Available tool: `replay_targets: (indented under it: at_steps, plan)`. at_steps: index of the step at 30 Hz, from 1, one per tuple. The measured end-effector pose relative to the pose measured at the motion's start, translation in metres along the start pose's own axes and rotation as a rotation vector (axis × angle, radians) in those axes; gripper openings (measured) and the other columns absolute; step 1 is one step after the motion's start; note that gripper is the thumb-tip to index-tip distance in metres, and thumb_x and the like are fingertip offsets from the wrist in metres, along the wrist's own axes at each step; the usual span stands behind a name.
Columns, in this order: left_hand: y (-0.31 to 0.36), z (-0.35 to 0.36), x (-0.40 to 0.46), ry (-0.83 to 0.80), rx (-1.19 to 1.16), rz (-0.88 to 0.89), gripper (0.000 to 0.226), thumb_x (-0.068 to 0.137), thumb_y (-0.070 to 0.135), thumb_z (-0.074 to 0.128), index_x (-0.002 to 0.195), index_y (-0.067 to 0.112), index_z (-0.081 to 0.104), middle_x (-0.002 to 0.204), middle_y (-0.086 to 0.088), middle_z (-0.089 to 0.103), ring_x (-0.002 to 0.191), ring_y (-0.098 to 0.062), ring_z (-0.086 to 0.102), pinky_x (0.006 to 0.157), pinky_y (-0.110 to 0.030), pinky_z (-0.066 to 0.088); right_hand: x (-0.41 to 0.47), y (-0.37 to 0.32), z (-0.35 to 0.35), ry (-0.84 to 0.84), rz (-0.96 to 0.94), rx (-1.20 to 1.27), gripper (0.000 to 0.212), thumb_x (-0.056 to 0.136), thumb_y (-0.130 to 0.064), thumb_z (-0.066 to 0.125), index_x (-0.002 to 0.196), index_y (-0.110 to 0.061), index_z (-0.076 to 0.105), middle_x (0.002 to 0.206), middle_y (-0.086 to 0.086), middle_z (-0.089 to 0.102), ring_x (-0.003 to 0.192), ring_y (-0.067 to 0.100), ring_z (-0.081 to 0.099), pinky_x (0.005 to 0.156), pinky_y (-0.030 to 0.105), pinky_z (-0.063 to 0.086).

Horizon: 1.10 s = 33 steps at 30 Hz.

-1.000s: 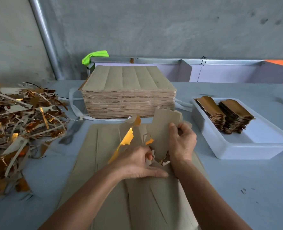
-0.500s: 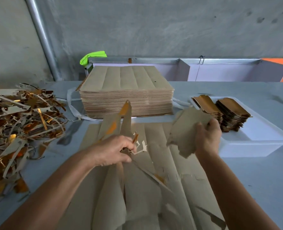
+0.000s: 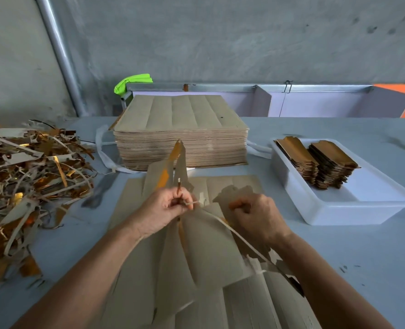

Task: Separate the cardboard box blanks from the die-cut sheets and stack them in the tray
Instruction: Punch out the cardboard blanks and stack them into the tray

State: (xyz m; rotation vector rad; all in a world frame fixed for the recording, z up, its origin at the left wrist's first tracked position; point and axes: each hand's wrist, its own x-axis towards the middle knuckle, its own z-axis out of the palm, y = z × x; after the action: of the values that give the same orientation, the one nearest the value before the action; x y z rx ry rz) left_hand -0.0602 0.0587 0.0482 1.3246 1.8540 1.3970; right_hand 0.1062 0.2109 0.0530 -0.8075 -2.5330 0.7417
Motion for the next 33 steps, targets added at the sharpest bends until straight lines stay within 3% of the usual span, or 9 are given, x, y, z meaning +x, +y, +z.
replay_targets:
  at_steps: [5,10,14,19,23,25,27,29,33]
  plan:
    - [-0.015,-0.002,0.005,0.226,-0.057,0.0,0.025,0.085,-0.011,0.058,0.08,0.012,0.064,0.074,0.009,0.068,0.076,0.002,0.061,0.071,-0.01,0.047,-0.006,0.006,-0.003,-0.112,0.058,-0.103,0.021,0.088,-0.013,0.056,0.088,-0.005,0.075,0.087,0.01,0.072,0.081,0.022,0.067,0.07,0.028,0.055]
    - [-0.018,0.002,0.009,0.341,-0.073,0.047,0.026,0.085,-0.012,0.056,0.079,0.012,0.065,0.075,0.003,0.067,0.068,0.004,0.06,0.066,-0.007,0.046,-0.014,-0.005,-0.008,-0.297,0.03,0.2,0.02,0.091,-0.028,0.06,0.084,-0.018,0.076,0.082,-0.004,0.068,0.077,0.009,0.063,0.069,0.023,0.052]
    - [-0.019,0.001,0.013,0.403,0.002,0.092,0.033,0.085,-0.012,0.056,0.076,0.019,0.064,0.073,0.007,0.065,0.068,0.004,0.06,0.068,-0.007,0.045,-0.016,-0.01,-0.012,-0.39,0.185,0.523,0.033,0.09,-0.025,0.059,0.084,0.007,0.067,0.075,0.007,0.062,0.07,0.014,0.058,0.069,0.023,0.048]
    - [-0.019,0.009,0.012,0.337,0.093,0.115,0.038,0.085,-0.011,0.057,0.075,0.024,0.065,0.077,0.009,0.067,0.073,0.003,0.061,0.076,-0.012,0.047,-0.017,-0.016,-0.013,-0.446,0.265,0.687,0.027,0.084,-0.026,0.067,0.082,0.001,0.071,0.081,0.011,0.07,0.073,0.018,0.065,0.071,0.027,0.052]
    - [-0.012,0.022,0.011,0.243,0.15,0.133,0.04,0.084,-0.012,0.058,0.075,0.026,0.066,0.073,0.016,0.068,0.075,0.004,0.063,0.075,-0.007,0.045,-0.014,-0.02,0.002,-0.394,0.327,0.687,0.023,0.08,-0.019,0.073,0.084,0.003,0.07,0.081,0.009,0.071,0.073,0.018,0.067,0.069,0.029,0.056]
    - [-0.014,0.023,0.013,0.376,0.129,0.098,0.032,0.084,-0.013,0.056,0.077,0.016,0.066,0.078,0.01,0.068,0.077,-0.004,0.064,0.077,-0.011,0.048,-0.015,-0.02,0.006,-0.338,0.353,0.754,0.03,0.079,-0.021,0.075,0.086,0.007,0.068,0.08,0.011,0.072,0.071,0.018,0.068,0.064,0.03,0.057]
    - [-0.018,0.017,0.015,0.606,-0.023,0.001,0.023,0.086,-0.015,0.052,0.08,0.005,0.062,0.082,-0.011,0.068,0.078,-0.023,0.065,0.079,-0.026,0.054,-0.02,-0.015,0.007,-0.249,0.393,0.887,0.024,0.077,-0.023,0.076,0.076,0.0,0.07,0.076,0.011,0.072,0.065,0.018,0.067,0.057,0.027,0.055]
    - [-0.023,0.01,0.014,0.738,-0.162,-0.083,0.025,0.088,-0.015,0.049,0.079,0.006,0.058,0.077,-0.014,0.064,0.066,-0.019,0.064,0.063,-0.024,0.056,-0.025,-0.007,0.01,-0.155,0.435,0.986,0.021,0.075,-0.026,0.076,0.065,-0.008,0.069,0.069,0.01,0.069,0.059,0.019,0.064,0.051,0.026,0.051]
    - [-0.03,0.005,0.003,0.684,-0.195,-0.1,0.031,0.09,-0.014,0.045,0.081,0.012,0.059,0.069,-0.005,0.056,0.055,-0.006,0.051,0.046,-0.013,0.039,-0.023,0.01,0.022,0.073,0.524,0.877,0.032,0.082,-0.019,0.072,0.055,-0.008,0.06,0.06,0.008,0.055,0.055,0.02,0.05,0.05,0.028,0.042]
